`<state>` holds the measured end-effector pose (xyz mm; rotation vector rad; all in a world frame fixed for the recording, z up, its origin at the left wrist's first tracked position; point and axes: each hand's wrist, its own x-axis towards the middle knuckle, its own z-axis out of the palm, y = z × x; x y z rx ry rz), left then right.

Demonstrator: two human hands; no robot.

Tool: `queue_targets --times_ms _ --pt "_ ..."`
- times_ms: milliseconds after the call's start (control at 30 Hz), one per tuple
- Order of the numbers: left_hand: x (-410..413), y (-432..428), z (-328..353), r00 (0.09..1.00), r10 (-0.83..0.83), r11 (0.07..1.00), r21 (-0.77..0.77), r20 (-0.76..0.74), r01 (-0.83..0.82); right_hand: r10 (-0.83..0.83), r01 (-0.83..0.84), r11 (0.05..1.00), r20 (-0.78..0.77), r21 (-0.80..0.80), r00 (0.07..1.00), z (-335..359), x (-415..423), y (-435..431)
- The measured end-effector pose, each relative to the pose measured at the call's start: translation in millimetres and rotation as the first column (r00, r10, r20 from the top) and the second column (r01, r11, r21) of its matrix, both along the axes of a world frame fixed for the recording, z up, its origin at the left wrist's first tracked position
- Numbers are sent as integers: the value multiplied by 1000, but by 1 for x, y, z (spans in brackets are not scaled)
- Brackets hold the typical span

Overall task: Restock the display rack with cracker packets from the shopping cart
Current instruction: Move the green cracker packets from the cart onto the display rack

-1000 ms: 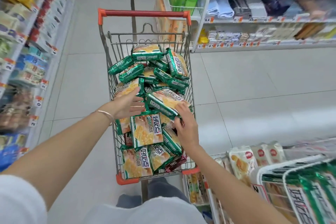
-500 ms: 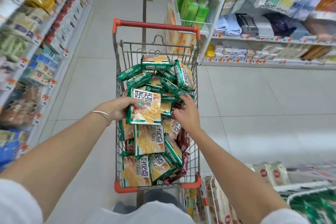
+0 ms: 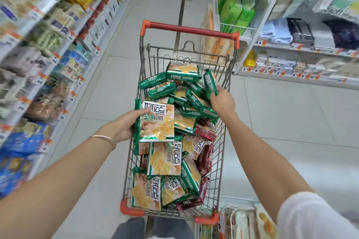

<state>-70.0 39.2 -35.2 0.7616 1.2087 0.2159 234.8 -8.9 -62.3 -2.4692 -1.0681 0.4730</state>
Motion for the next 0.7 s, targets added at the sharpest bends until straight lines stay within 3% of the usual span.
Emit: queue_targets --times_ms 167,267,333,467,700 --pt "27 -5 11 998 47 996 72 43 -50 125 -116 989 99 -87 987 72 -18 -6" --pt "52 -15 20 993 101 981 158 54 -108 224 -233 963 -76 -135 972 109 -46 -8" --pt "64 -23 24 997 68 958 280 -37 -55 248 -269 950 -139 -160 959 119 -65 -8" --pt "76 -44 32 988 55 865 502 -147 27 222 -246 954 -153 -169 963 124 -93 -11" --pt "74 -65 33 966 30 729 667 -255 153 110 -203 956 -379 -214 919 124 -104 -15"
